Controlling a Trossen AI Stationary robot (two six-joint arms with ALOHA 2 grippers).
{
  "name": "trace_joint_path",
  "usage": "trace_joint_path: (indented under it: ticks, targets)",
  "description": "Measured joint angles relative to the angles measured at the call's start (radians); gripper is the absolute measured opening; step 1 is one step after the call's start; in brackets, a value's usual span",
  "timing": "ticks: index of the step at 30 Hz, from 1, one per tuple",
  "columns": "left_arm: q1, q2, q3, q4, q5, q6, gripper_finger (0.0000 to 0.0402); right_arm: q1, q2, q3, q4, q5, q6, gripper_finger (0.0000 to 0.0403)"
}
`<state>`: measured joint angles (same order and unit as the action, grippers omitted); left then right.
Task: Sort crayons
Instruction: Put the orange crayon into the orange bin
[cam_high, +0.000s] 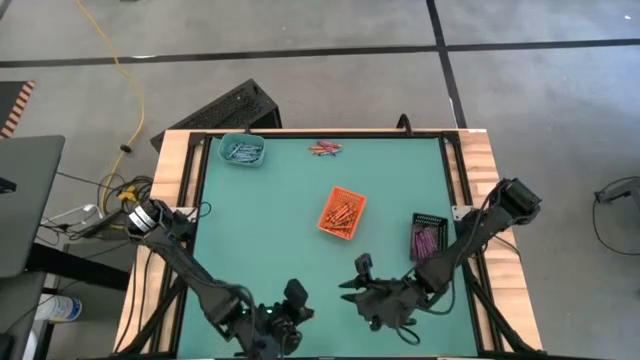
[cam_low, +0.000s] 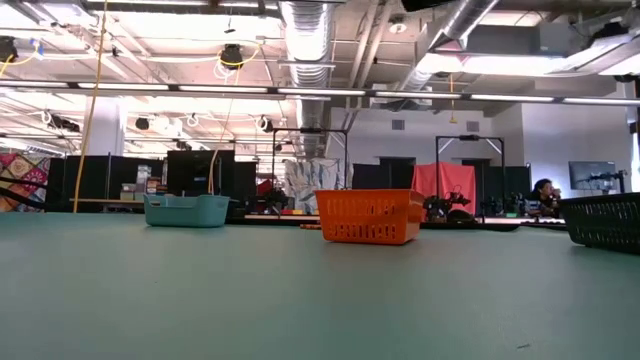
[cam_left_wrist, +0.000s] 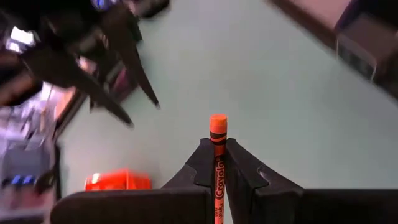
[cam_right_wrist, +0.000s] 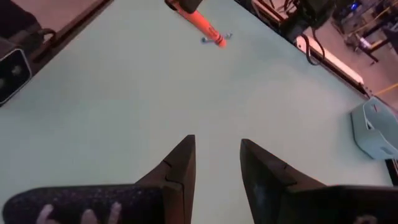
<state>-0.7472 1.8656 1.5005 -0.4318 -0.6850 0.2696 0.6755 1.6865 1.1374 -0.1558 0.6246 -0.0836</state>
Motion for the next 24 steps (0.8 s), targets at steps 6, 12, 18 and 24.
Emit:
trace_joint_path:
  ticks: [6, 12, 18, 24]
  targets:
    - [0.058, 0.0, 0.0, 0.167, 0.108, 0.147, 0.0, 0.035, 0.003, -0.001, 0.053, 0.005, 0.005, 0.0119]
    - [0.124, 0.0, 0.0, 0.19, 0.142, 0.194, 0.0, 0.062, 0.003, 0.0, 0.041, 0.093, 0.017, 0.0119]
    - [0.229, 0.0, 0.0, 0.209, 0.139, 0.176, 0.0, 0.069, 0.003, 0.0, -0.147, 0.237, 0.252, 0.0118]
    - [0.382, -0.01, -0.001, 0.241, 0.15, 0.117, 0.0, 0.09, 0.003, 0.0, -0.384, 0.229, 0.583, 0.0118]
